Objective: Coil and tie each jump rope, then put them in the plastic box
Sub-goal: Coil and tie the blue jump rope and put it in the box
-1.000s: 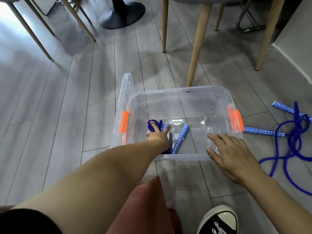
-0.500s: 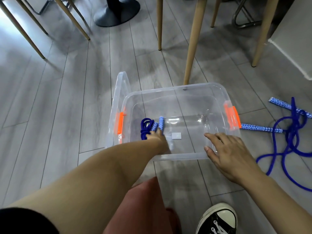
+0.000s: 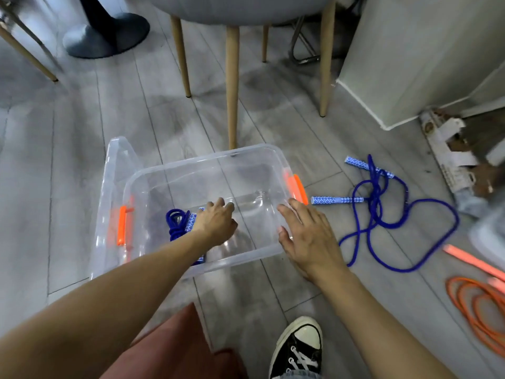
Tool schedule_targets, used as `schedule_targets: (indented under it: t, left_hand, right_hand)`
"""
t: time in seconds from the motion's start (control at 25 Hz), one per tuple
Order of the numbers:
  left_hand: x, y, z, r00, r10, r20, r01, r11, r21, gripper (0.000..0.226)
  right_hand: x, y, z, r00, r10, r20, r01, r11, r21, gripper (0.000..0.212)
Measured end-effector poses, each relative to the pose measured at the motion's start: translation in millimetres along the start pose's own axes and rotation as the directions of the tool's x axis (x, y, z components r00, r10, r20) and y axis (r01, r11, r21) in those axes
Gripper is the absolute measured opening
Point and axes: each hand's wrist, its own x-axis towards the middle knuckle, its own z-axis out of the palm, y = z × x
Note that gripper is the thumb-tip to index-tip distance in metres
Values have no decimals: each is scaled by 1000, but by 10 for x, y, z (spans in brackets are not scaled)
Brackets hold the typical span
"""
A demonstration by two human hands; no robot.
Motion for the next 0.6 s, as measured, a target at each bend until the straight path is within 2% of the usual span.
schedule_targets:
  t: [0.16,0.32,0.48,0.6]
  left_hand:
    - [-126,495,-304,961,157,-229,-182,979,-90,40]
    - [-282,1063,-512,854,340,-395,-396,916,-69,37]
    - [-381,1684,-584,757,455,-469,-514,858,1,42]
    - [-408,2129,-463,720,545,-429,-583,811,52,44]
  right_hand:
    - [-89,183,-178,994,89,-56,-90,996,-9,49]
    - [-256,523,-306,969,205,-136,-205,979,13,48]
    - [-491,898,-376,931,306,-196,-308,951,24,48]
    - [-714,1165,-400,910,354,-217,-357,934,27,48]
